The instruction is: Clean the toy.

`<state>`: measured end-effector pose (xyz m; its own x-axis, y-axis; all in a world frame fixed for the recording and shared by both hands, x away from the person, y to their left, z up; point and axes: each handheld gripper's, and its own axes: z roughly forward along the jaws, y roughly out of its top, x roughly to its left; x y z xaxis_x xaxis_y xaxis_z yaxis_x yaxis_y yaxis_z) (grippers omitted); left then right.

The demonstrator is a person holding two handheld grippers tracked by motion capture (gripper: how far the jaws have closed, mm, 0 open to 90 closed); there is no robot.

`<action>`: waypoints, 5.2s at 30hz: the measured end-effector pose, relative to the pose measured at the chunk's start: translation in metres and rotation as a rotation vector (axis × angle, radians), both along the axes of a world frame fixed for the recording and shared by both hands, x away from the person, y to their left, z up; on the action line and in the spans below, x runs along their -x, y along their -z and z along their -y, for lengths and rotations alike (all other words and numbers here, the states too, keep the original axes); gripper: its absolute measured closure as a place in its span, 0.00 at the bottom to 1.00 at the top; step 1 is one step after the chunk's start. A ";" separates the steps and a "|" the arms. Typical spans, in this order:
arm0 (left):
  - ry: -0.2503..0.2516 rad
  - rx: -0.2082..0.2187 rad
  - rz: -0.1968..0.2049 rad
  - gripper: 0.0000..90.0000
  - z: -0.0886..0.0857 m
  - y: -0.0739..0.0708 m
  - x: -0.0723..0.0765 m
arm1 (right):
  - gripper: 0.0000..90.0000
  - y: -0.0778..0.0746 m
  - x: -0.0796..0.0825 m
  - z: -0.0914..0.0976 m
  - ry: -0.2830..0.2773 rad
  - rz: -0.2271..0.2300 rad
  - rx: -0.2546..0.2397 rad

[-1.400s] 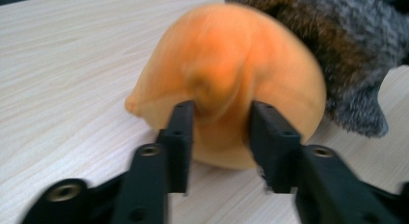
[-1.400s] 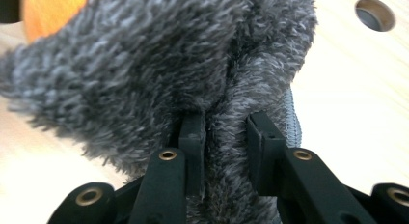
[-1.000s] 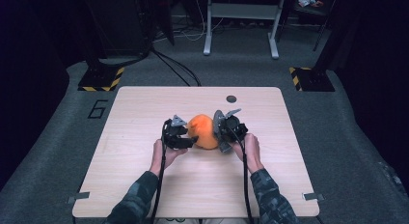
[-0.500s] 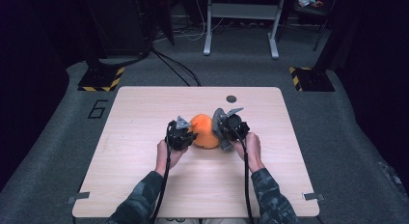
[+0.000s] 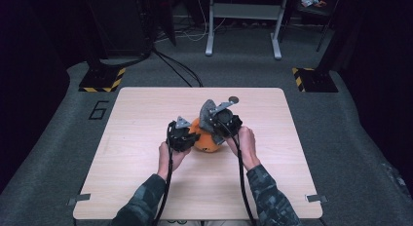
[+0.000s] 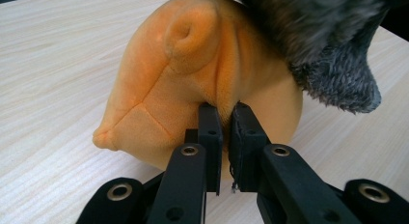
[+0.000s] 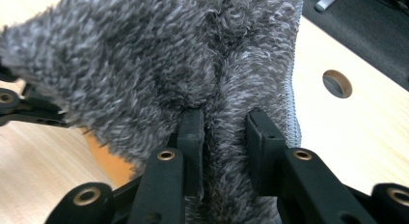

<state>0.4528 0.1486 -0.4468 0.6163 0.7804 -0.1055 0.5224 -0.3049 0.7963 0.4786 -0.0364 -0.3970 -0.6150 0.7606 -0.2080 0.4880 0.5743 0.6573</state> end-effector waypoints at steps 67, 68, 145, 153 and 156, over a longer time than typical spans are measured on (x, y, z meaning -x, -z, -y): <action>-0.022 0.007 -0.004 0.93 -0.005 0.012 -0.005 | 0.78 0.033 -0.004 0.021 0.042 -0.122 -0.041; -0.022 0.007 -0.003 0.93 -0.005 0.012 -0.006 | 0.78 0.036 -0.004 0.024 0.046 -0.131 -0.041; 0.065 -0.034 0.028 0.92 -0.013 0.006 -0.018 | 0.79 0.040 -0.012 0.042 0.143 -0.091 -0.061; -0.024 0.007 0.047 0.93 -0.004 0.000 -0.009 | 0.79 0.012 0.000 0.035 0.113 -0.019 -0.064; -0.041 0.018 0.052 0.93 0.004 -0.001 -0.003 | 0.79 0.000 0.006 0.022 0.076 0.007 -0.048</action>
<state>0.4559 0.1450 -0.4458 0.5886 0.8036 -0.0882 0.4921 -0.2696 0.8277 0.4727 -0.0583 -0.3973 -0.5538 0.8143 -0.1741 0.5246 0.5036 0.6865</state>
